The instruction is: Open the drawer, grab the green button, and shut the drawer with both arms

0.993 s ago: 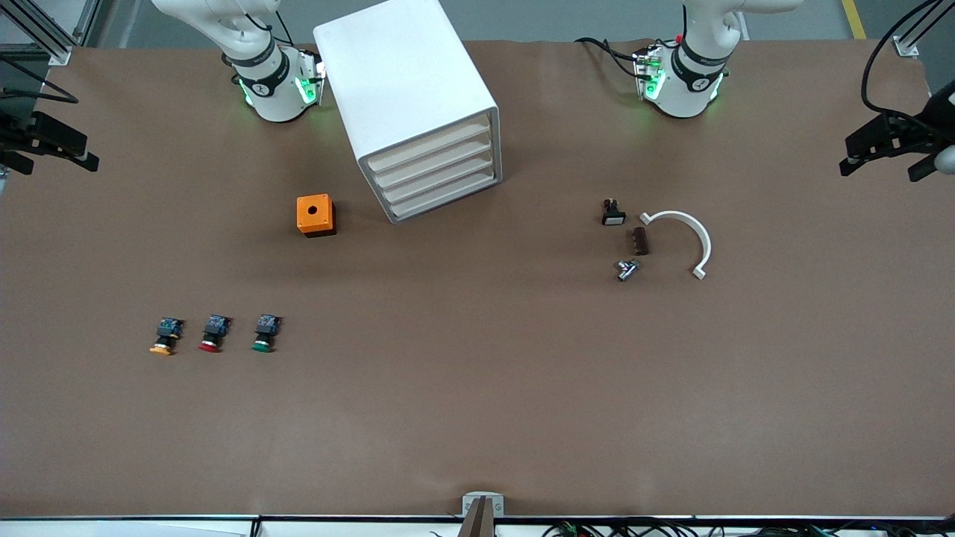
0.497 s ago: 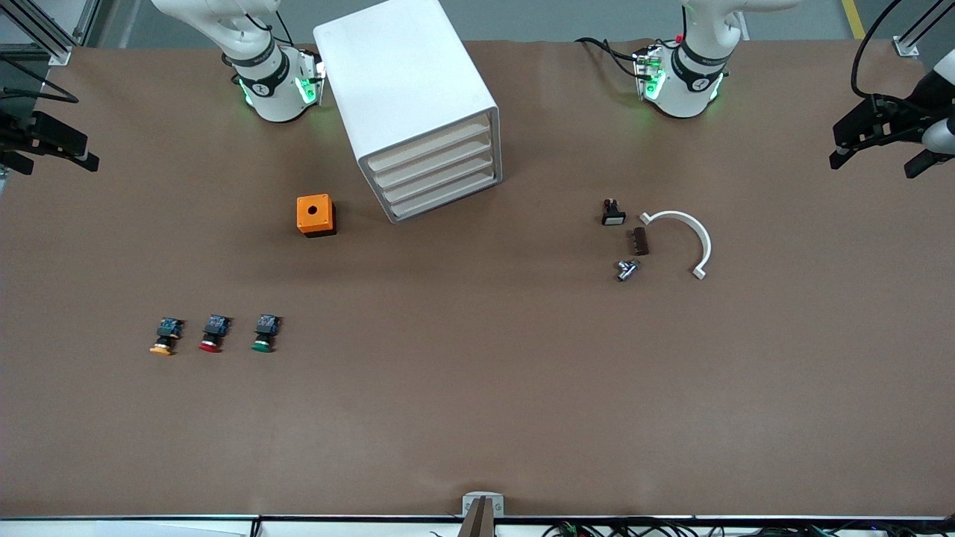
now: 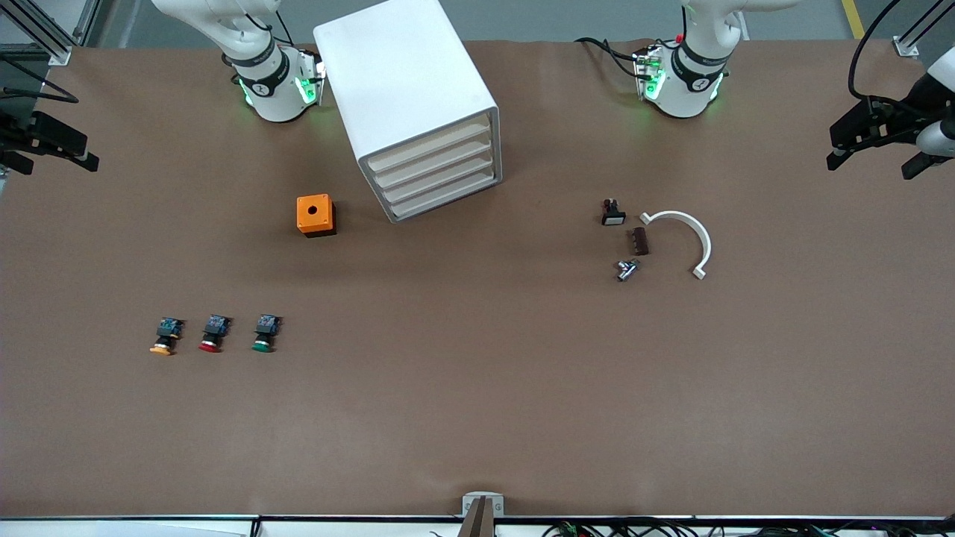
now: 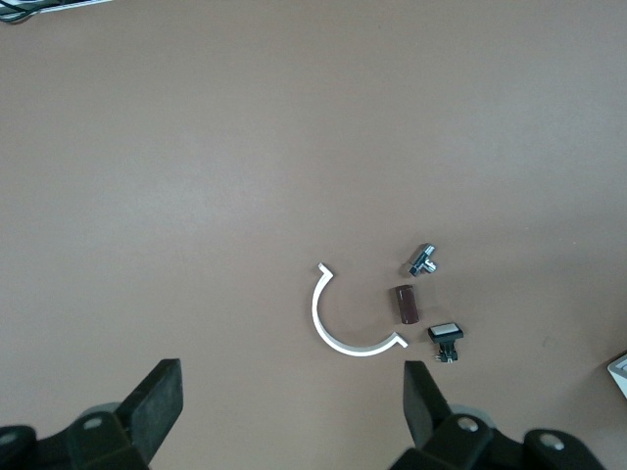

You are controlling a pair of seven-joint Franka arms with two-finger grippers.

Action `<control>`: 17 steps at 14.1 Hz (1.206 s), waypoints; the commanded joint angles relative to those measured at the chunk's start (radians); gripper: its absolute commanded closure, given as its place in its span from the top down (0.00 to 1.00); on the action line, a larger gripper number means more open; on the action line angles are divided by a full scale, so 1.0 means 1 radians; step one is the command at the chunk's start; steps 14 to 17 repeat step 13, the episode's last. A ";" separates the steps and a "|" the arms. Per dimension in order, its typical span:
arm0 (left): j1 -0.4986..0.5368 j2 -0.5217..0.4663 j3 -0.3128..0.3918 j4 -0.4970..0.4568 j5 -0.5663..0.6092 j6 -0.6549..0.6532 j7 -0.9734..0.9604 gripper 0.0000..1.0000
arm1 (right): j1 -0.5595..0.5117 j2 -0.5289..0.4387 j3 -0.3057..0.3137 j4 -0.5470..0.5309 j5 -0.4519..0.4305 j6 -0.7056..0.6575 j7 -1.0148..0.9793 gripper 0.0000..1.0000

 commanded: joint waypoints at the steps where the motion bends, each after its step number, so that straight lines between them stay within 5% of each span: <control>1: 0.003 0.018 -0.015 0.022 0.011 -0.004 -0.042 0.99 | 0.022 -0.025 0.004 -0.018 -0.059 0.021 0.004 1.00; 17: -0.003 0.029 -0.031 0.033 0.014 -0.004 -0.147 0.99 | 0.005 -0.029 -0.006 -0.024 0.003 0.044 0.004 1.00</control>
